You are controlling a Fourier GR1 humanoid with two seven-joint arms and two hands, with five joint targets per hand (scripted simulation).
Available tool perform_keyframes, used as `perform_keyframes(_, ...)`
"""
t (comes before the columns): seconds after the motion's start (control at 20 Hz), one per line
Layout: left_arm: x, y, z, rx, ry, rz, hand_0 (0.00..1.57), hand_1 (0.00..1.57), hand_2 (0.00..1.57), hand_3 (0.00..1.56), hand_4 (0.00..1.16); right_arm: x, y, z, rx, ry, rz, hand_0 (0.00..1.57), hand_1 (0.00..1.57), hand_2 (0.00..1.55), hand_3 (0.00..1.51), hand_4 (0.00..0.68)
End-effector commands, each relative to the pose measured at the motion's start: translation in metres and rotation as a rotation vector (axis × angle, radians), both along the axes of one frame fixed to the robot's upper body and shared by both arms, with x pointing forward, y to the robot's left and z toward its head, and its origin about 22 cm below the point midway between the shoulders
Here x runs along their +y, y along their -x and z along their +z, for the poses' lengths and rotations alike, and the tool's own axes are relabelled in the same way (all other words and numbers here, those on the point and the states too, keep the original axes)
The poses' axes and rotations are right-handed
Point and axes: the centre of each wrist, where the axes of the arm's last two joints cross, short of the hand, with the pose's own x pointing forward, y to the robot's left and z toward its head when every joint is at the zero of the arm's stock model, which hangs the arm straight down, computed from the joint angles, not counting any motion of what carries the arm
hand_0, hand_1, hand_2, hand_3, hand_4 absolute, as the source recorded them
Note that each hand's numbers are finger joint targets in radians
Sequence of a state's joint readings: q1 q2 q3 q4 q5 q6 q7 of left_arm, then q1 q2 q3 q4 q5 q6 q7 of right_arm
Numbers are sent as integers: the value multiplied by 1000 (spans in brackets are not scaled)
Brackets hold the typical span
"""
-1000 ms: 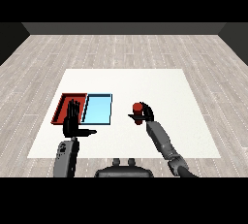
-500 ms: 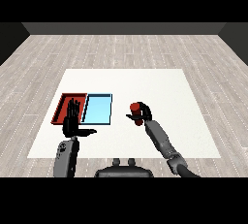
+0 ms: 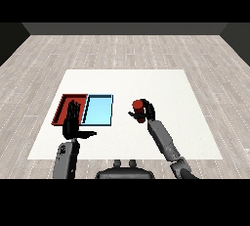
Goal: Pick the red can and put it in the red box
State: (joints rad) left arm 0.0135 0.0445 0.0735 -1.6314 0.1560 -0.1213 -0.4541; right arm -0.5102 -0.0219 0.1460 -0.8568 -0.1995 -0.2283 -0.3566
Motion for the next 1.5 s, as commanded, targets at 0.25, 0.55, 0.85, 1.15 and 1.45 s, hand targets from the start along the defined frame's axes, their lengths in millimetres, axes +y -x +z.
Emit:
perform_keyframes(0.25,-5,11,3,6,-49,-1,0,0,0,0,0,7,24,50,-143,-40,-21,1515,1515,1460,1383,608)
perform_keyframes(0.55,-46,-3,27,29,-40,-136,0,0,0,0,0,-20,33,86,-298,-86,3,1485,1485,1441,1398,631)
perform_keyframes(0.85,-35,-23,26,33,-54,-133,0,0,0,0,0,46,19,82,-295,-76,13,1485,1485,1441,1398,631)
perform_keyframes(1.15,-91,1,25,110,-122,-185,0,0,0,0,0,27,33,100,-367,-87,5,1438,1438,1410,1381,622)
perform_keyframes(1.45,-119,-17,29,144,-149,-205,0,0,0,0,0,50,40,111,-405,-113,32,1436,1436,1427,1397,632)
